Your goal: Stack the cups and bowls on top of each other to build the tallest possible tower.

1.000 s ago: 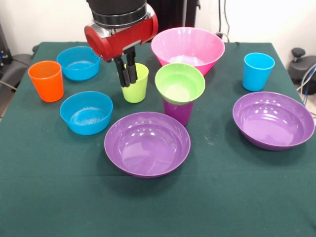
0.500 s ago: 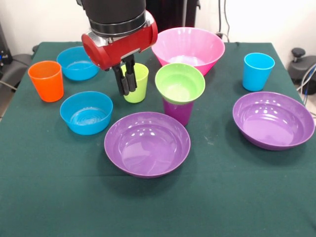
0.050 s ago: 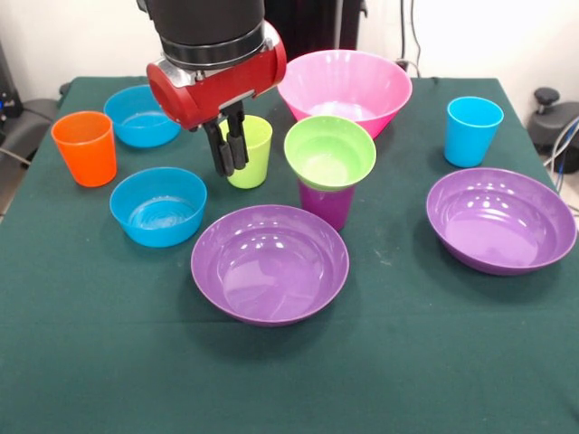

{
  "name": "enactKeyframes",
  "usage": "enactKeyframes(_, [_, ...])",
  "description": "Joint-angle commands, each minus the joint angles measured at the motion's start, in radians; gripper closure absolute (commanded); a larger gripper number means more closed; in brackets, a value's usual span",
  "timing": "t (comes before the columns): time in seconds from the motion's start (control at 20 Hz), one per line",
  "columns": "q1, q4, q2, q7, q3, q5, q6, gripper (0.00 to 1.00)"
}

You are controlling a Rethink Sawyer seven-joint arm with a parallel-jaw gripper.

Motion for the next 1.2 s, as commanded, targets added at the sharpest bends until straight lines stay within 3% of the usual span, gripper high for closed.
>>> enactKeyframes(0.05, [0.027, -0.031, 0.031, -0.341, -0.026, -0.061, 0.085, 1.00])
enactKeyframes(0.85, [0.021, -0.025, 0.032, -0.336, -0.022, -0.058, 0.073, 1.00])
enactKeyframes(1.05, [0.016, -0.050, 0.046, -0.403, -0.014, -0.073, 0.085, 1.00])
enactKeyframes(1.2, [-0.012, -0.114, 0.060, -0.532, 0.022, -0.042, 0.164, 1.00])
